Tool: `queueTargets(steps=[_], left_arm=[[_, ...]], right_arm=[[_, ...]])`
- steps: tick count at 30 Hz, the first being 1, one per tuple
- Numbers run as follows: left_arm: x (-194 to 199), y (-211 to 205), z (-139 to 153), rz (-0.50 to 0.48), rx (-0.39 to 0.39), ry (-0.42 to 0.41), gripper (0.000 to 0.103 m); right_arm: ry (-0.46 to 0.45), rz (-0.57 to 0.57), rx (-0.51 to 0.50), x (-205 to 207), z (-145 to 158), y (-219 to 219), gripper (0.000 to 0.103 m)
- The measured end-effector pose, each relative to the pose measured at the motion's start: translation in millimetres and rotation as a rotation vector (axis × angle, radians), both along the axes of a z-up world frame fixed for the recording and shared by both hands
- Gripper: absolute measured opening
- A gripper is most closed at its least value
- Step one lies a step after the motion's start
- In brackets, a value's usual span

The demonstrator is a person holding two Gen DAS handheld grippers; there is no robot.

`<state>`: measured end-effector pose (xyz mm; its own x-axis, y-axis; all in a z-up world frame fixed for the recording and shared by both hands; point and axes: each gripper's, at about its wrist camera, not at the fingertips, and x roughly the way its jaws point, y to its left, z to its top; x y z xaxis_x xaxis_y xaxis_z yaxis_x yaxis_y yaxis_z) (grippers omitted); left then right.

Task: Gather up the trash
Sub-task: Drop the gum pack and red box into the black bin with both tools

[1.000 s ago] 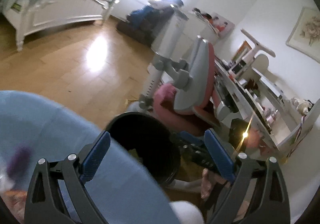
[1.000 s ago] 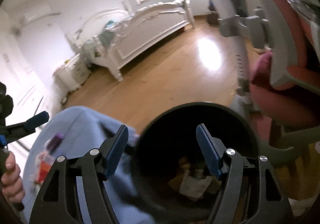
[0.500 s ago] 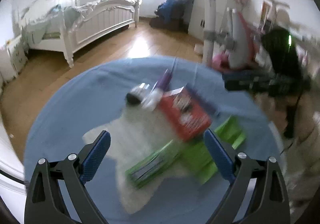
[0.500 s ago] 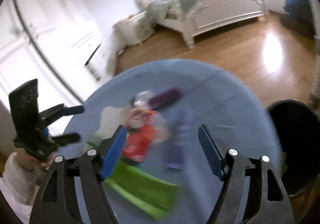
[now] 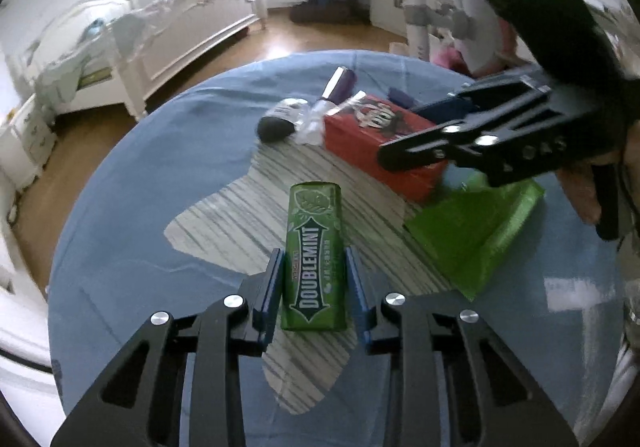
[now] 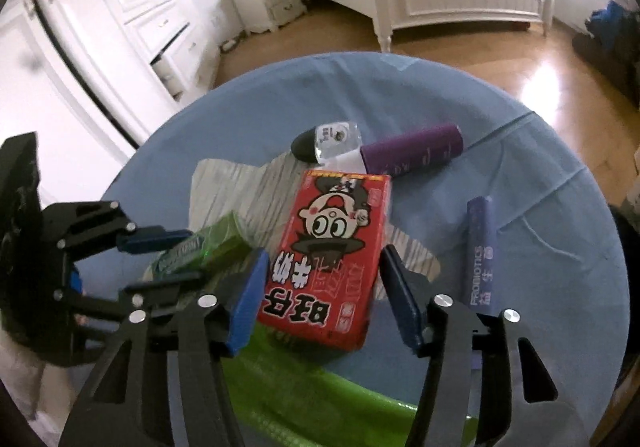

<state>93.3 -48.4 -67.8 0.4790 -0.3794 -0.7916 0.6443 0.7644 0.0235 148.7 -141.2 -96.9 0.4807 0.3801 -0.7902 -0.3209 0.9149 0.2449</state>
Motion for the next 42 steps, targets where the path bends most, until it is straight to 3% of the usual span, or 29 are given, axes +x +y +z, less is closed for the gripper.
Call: queueTargets(steps=[5, 10, 15, 21, 27, 30, 42], left_arm=[[-1.5, 5.7, 23.1, 0.074, -0.138, 0.004, 0.030], [-2.2, -26.5, 62.6, 0.073, -0.265, -0.010, 0.030], [7.1, -87.4, 88.9, 0.028, -0.347, -0.003, 0.030], [19.8, -182.0, 99.4, -0.061, -0.418, 0.016, 0.030], [34.5, -254.7, 82.1, -0.115, -0.416, 0.074, 0.030], [41.0, -279.2, 69.5, -0.121, -0.401, 0.097, 0.031], [56.3, -327.7, 43.7, -0.157, -0.338, 0.145, 0.031]], right_arm=[[-0.091, -0.002, 0.102, -13.9, 23.6, -31.3, 0.055], [-0.243, -0.088, 0.165, -35.5, 59.4, -83.8, 0.055], [-0.358, -0.267, 0.142, -49.8, 79.3, -152.9, 0.055], [-0.384, -0.463, 0.069, -60.0, 75.4, -245.1, 0.055], [-0.327, -0.576, 0.049, -65.8, 46.7, -323.9, 0.055], [-0.297, -0.603, 0.051, -62.2, 28.9, -343.4, 0.055], [-0.244, -0.647, 0.086, -51.9, -15.3, -372.6, 0.055]])
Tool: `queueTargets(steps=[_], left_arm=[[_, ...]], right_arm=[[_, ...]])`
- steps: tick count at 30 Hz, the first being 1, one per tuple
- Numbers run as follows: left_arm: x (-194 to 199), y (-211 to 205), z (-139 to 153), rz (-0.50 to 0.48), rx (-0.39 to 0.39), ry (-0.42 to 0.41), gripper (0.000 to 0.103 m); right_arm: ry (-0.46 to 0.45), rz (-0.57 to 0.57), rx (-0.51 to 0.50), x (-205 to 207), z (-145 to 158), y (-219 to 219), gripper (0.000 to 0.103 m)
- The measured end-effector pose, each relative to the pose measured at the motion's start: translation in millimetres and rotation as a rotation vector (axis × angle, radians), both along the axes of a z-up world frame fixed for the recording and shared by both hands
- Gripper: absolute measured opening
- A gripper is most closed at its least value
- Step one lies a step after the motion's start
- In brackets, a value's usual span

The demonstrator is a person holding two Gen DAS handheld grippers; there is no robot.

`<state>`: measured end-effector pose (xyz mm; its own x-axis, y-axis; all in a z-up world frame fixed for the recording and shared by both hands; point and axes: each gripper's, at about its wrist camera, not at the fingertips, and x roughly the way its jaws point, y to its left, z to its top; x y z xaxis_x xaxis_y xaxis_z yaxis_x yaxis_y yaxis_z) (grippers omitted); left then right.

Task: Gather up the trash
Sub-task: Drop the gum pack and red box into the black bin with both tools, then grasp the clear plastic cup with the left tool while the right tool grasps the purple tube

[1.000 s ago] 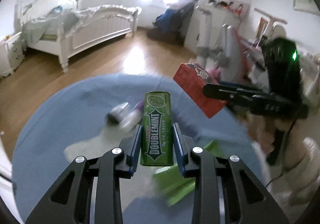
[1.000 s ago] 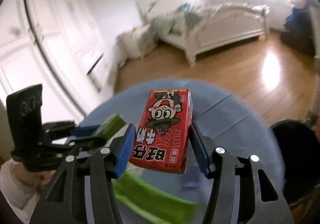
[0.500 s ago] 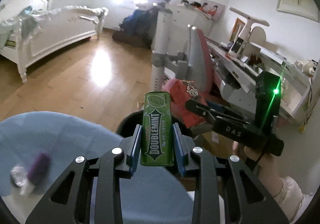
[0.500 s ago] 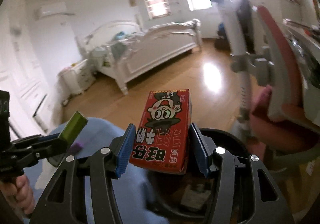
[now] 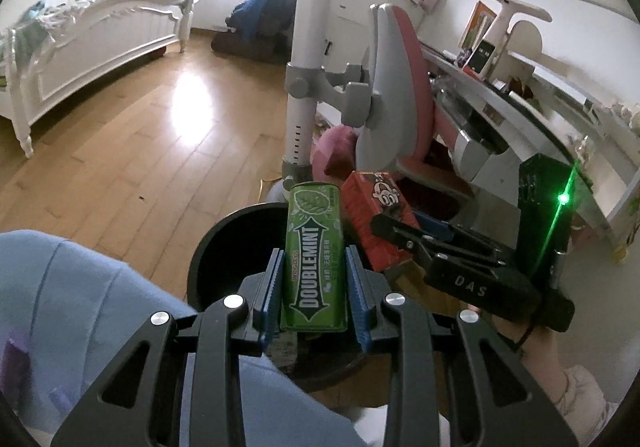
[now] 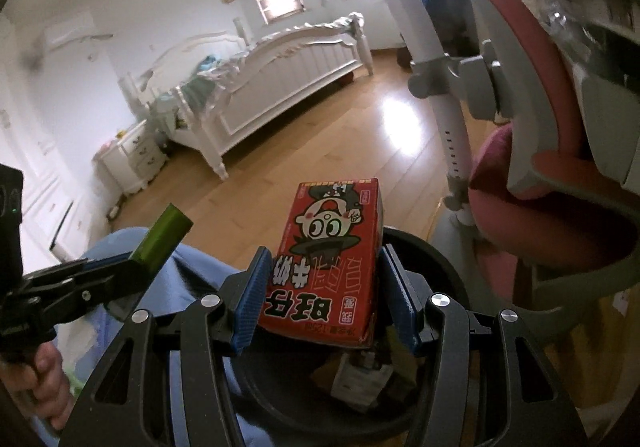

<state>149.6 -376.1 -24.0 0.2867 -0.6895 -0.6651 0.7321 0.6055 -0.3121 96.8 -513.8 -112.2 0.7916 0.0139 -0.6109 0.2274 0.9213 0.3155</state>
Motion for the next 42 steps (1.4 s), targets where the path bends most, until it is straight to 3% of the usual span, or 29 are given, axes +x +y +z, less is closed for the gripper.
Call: queueTargets(steps=[8, 9, 10, 11, 12, 14, 20, 24, 30, 32, 33, 34, 38, 42], left_arm=[[9.6, -17.4, -12.7, 0.001, 0.008, 0.024, 0.034], [11.0, -17.5, -12.1, 0.005, 0.010, 0.027, 0.042], [11.7, -14.8, -10.7, 0.012, 0.012, 0.023, 0.059], [11.5, -13.0, -8.2, 0.024, 0.012, 0.011, 0.068], [9.9, -7.5, -3.5, 0.041, 0.005, -0.013, 0.080], [7.1, 0.8, 4.5, 0.053, 0.002, -0.046, 0.086], [10.0, 50.7, 20.6, 0.117, 0.001, -0.067, 0.086], [17.8, 106.5, 21.1, 0.205, 0.022, -0.057, 0.086], [29.4, 201.7, 9.6, 0.308, 0.120, -0.093, 0.085], [36.8, 232.7, -0.5, 0.329, 0.163, -0.078, 0.076], [40.2, 241.6, -4.1, 0.331, 0.174, -0.059, 0.061], [46.1, 254.0, -10.1, 0.338, 0.184, -0.032, 0.054], [61.8, 281.0, -28.0, 0.355, 0.214, -0.015, 0.050], [63.1, 283.3, -39.9, 0.290, 0.234, -0.027, 0.048]], right_arm=[[0.036, -0.017, 0.004, 4.6, -12.1, -9.3, 0.057], [0.038, -0.019, 0.002, 5.2, -11.0, -9.2, 0.058], [0.039, -0.024, -0.002, 5.1, -11.2, -9.8, 0.064], [0.036, -0.031, -0.003, 4.7, -11.0, -11.0, 0.068], [0.028, -0.039, -0.003, 3.0, -10.6, -11.3, 0.079], [0.010, -0.043, 0.004, 0.0, -8.4, -8.1, 0.082], [0.018, 0.022, 0.027, 4.3, -5.2, 22.6, 0.082], [0.026, 0.108, 0.024, 12.5, 3.1, 59.2, 0.082], [0.065, 0.329, 0.002, 30.4, 20.8, 145.7, 0.082], [0.081, 0.400, 0.013, 36.8, 25.9, 173.5, 0.080], [0.093, 0.453, 0.034, 42.1, 28.0, 192.4, 0.077], [0.104, 0.491, 0.048, 45.7, 29.7, 207.3, 0.074], [0.160, 0.598, 0.083, 65.2, 33.3, 269.7, 0.067], [0.242, 0.608, 0.170, 95.7, 27.6, 305.2, 0.062]])
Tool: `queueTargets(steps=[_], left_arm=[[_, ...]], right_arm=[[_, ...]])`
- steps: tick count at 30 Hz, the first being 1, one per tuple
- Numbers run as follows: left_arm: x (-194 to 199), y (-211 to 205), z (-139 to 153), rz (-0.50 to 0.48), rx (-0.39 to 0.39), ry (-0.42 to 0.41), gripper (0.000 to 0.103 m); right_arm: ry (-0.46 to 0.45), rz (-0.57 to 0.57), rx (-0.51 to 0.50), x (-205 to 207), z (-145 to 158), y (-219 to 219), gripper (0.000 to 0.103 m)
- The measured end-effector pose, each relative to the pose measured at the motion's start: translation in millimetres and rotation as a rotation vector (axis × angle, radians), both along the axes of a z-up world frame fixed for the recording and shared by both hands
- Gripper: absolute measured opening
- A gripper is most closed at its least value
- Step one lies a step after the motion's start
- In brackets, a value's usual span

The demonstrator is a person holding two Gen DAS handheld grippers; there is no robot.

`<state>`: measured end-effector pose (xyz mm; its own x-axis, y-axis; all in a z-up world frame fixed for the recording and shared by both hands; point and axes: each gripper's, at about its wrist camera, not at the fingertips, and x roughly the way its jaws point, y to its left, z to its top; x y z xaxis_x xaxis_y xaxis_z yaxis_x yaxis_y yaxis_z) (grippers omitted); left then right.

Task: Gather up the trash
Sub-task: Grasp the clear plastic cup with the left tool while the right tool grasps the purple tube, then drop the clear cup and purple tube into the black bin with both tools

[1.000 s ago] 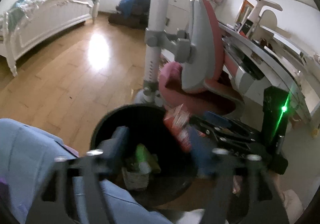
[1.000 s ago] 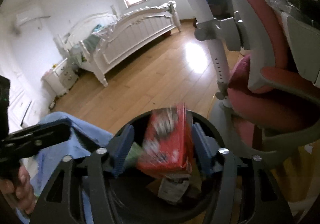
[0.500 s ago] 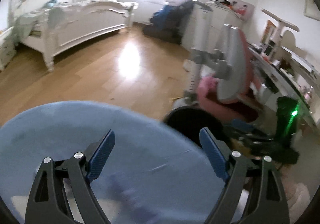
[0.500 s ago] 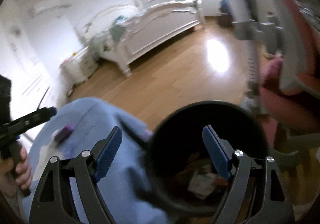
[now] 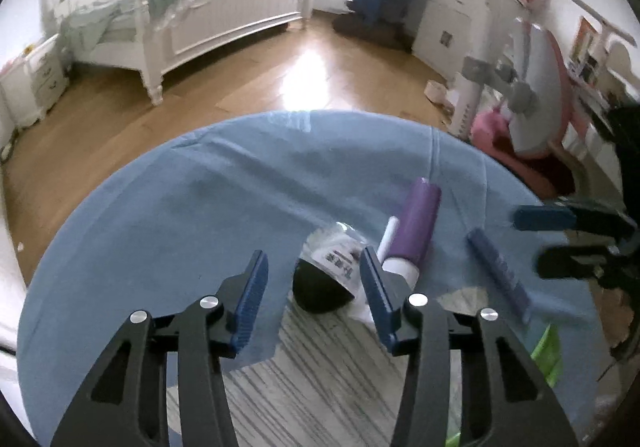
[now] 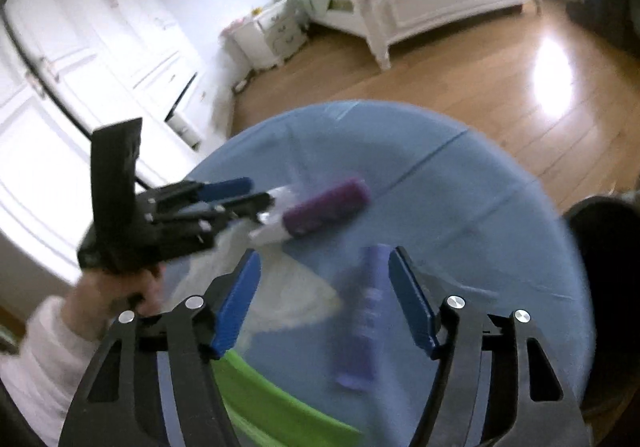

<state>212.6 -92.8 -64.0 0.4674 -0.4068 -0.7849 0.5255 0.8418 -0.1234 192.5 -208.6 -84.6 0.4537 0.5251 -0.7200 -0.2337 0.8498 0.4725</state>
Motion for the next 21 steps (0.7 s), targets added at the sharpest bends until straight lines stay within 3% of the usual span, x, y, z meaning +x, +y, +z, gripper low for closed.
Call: queueTargets(steps=[5, 10, 16, 21], left_arm=[[-7.9, -7.6, -5.9, -0.100, 0.048, -0.058, 0.048], [3.9, 2.9, -8.5, -0.054, 0.054, -0.056, 0.018], [6.7, 22.5, -7.2, 0.011, 0.004, -0.033, 0.018], [1.7, 39.4, -1.9, 0.059, -0.074, -0.022, 0.017]], right_arm=[[0.098, -0.056, 0.026, 36.5, -16.9, 22.7, 0.056], [0.083, -0.088, -0.047, 56.7, -22.0, 40.4, 0.050], [0.006, -0.018, -0.262, 63.1, -21.1, 75.5, 0.039], [-0.042, 0.039, -0.251, 46.7, -19.7, 78.7, 0.027]])
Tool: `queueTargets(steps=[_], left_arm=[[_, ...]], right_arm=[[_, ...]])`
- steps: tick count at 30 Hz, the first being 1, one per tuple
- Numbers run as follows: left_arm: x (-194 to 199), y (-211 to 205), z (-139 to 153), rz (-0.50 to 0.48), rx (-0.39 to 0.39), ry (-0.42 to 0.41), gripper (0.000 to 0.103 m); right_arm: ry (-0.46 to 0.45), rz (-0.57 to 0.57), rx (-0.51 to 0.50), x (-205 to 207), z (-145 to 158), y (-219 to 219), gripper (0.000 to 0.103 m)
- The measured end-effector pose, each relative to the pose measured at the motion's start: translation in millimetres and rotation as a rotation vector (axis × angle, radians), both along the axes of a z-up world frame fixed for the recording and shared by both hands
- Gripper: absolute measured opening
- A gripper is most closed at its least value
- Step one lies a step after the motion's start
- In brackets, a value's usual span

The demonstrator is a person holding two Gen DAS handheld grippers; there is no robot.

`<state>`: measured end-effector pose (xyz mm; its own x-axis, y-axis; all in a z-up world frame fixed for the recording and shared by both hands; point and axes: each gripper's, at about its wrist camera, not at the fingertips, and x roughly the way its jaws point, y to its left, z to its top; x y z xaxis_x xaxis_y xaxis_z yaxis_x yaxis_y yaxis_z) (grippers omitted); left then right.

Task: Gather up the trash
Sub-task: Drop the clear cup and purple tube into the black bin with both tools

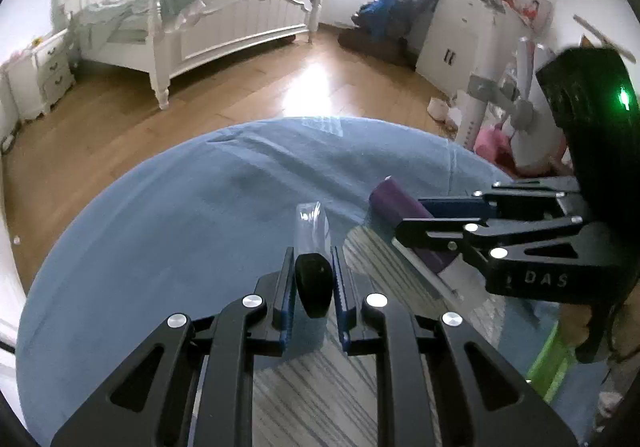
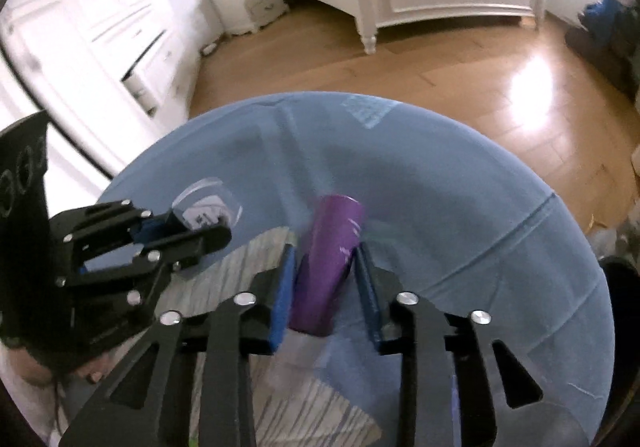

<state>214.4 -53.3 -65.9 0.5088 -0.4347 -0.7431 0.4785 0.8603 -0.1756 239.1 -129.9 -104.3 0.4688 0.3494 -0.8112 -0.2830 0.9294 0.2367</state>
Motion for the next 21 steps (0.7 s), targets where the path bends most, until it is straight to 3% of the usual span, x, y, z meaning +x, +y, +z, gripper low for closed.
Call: queueTargets(steps=[5, 10, 16, 21], left_arm=[[-18.7, -8.4, 22.1, 0.005, -0.031, -0.040, 0.017], [-36.8, -34.5, 54.9, -0.010, -0.086, -0.076, 0.017], [-54.4, -102.7, 85.7, -0.107, -0.140, -0.099, 0.017], [-58.8, -174.7, 92.1, -0.191, -0.227, -0.041, 0.017]], right_arm=[[-0.089, 0.018, 0.097, -20.1, 18.9, -20.1, 0.026], [-0.241, -0.048, 0.145, -53.9, 60.7, -75.3, 0.026], [-0.401, -0.235, 0.077, -97.7, 98.0, -175.9, 0.026], [-0.439, -0.393, -0.014, -133.9, 95.3, -259.3, 0.026]])
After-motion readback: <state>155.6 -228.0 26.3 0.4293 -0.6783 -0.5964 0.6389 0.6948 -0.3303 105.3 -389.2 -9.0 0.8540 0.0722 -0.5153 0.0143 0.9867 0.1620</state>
